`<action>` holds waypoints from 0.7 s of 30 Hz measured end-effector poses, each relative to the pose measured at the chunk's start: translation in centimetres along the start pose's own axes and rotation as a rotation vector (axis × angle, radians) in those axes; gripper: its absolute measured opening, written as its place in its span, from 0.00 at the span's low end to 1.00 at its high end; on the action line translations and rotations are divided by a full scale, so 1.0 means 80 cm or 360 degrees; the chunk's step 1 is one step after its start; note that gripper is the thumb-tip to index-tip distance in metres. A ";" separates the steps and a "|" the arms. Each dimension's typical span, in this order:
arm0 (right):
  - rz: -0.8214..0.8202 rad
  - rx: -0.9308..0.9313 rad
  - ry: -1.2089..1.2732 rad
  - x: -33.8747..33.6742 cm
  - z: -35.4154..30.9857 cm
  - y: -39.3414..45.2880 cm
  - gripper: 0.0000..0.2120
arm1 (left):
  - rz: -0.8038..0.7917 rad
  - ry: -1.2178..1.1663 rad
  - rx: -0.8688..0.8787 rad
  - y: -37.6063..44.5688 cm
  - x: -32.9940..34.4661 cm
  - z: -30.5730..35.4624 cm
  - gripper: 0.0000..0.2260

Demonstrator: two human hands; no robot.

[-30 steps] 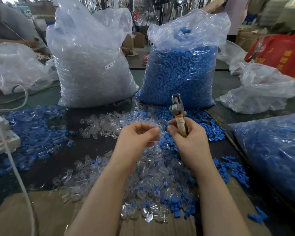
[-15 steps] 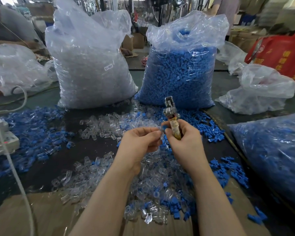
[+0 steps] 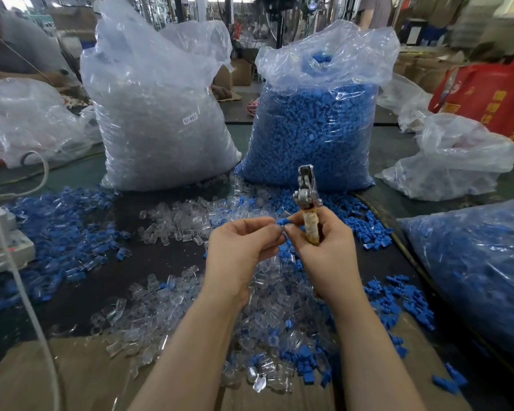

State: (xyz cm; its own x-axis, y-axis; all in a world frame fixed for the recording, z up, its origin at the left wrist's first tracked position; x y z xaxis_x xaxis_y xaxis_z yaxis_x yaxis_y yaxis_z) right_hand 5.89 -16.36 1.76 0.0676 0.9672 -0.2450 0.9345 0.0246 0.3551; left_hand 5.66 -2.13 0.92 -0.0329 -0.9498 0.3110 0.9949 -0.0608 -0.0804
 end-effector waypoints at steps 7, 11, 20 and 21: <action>0.0093 -0.0060 -0.0044 -0.004 -0.004 -0.003 0.08 | 0.0081 0.0098 0.0141 -0.004 0.003 0.006 0.05; 0.0120 -0.0092 -0.0099 -0.004 -0.007 -0.005 0.06 | 0.0091 0.0111 0.0205 -0.007 0.003 0.011 0.04; 0.0150 -0.0065 -0.0211 -0.004 -0.008 -0.005 0.05 | 0.0090 0.0162 0.0233 -0.006 0.002 0.012 0.05; 0.0156 -0.0062 -0.0216 -0.003 -0.008 -0.005 0.05 | 0.0093 0.0167 0.0233 -0.006 0.001 0.012 0.05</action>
State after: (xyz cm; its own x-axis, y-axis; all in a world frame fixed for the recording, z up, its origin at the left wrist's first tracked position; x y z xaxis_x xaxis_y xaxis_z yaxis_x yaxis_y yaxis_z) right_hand 5.27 -16.47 2.27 0.2072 0.9223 -0.3262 0.9070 -0.0562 0.4174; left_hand 5.25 -1.90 1.89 0.0233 -0.9777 0.2086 0.9984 0.0335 0.0456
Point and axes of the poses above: each hand's wrist, its own y-axis towards the middle knuckle, its own x-axis out of the palm, z = x × y, the point moved 6 cm from there along y, towards the middle knuckle, and after that the axes turned 9 degrees about -z, right-handed, at the moved point
